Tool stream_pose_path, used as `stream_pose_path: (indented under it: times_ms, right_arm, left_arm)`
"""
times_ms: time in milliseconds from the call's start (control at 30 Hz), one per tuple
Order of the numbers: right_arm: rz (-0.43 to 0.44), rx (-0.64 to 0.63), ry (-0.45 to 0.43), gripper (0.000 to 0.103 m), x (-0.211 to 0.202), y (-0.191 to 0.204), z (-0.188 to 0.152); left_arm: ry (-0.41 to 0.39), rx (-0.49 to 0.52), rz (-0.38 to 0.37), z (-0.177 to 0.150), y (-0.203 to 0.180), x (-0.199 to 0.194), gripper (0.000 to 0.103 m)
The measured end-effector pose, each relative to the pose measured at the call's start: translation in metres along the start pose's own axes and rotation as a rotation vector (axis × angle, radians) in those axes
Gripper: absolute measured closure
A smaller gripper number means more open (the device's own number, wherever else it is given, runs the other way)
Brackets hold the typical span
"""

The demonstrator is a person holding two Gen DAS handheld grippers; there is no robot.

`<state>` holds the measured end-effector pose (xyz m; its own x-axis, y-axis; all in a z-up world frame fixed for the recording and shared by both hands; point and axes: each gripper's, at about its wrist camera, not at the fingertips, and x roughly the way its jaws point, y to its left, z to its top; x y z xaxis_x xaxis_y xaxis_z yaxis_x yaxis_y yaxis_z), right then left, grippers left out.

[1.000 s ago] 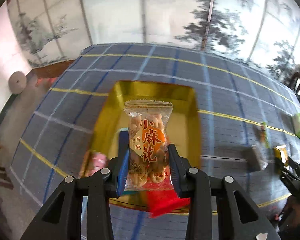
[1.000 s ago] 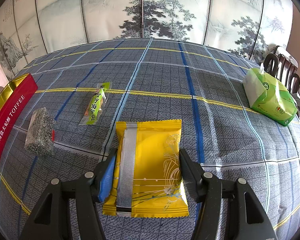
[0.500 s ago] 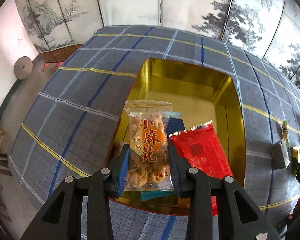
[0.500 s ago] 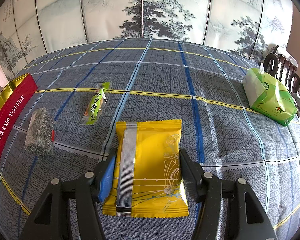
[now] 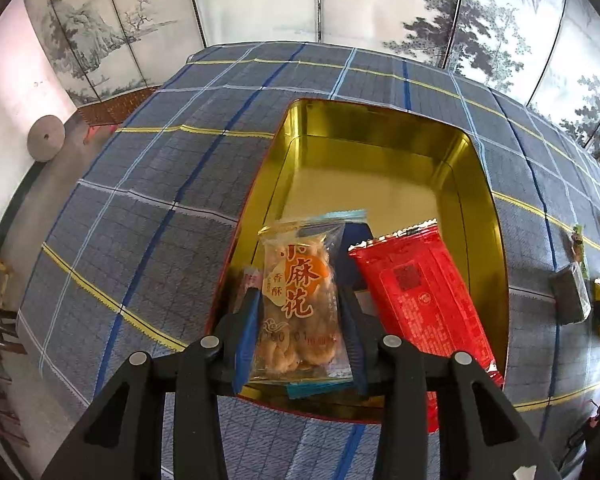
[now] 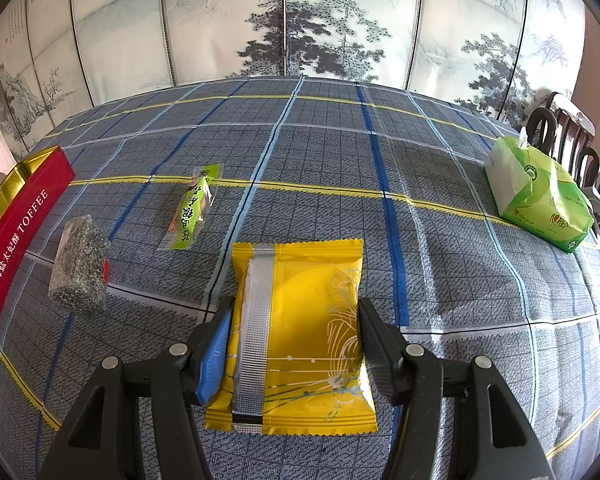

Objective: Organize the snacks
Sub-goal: 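Carry the twisted-dough bag into the gold tin and open the left gripper, then lift the open left gripper away from the tin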

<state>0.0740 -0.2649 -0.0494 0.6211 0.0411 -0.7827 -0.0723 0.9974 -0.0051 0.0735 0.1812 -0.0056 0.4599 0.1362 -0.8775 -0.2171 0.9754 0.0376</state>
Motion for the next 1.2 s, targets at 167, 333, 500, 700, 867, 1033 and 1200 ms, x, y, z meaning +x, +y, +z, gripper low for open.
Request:
stream_pose_path:
  times_ms: [167, 333, 500, 700, 867, 1033, 1200]
  right_arm:
    - [-0.003, 0.000, 0.000, 0.043, -0.001, -0.002, 0.001]
    - [-0.004, 0.001, -0.001, 0.044, -0.001, -0.002, 0.000]
    - [-0.005, 0.001, -0.001, 0.045, -0.001, -0.002, 0.000]
    - [-0.011, -0.005, -0.004, 0.046, -0.004, -0.001, -0.001]
    - [-0.021, 0.008, -0.004, 0.047, -0.006, 0.001, -0.002]
    - [-0.035, 0.025, 0.001, 0.047, -0.007, 0.001, -0.003]
    - [-0.038, 0.029, 0.006, 0.047, -0.010, 0.004, -0.004]
  left_arm:
    - [0.001, 0.000, -0.003, -0.001, 0.001, -0.001, 0.063]
    - [-0.004, 0.006, -0.015, -0.003, 0.001, -0.005, 0.058]
    - [-0.027, 0.005, -0.021, -0.005, -0.001, -0.015, 0.050]
    - [-0.072, 0.043, 0.028, -0.010, -0.009, -0.029, 0.041]
    - [-0.095, 0.072, 0.040, -0.015, -0.011, -0.036, 0.035]
    - [-0.101, 0.080, 0.043, -0.019, -0.011, -0.040, 0.030]
    - [-0.098, 0.066, 0.055, -0.024, -0.009, -0.040, 0.023]
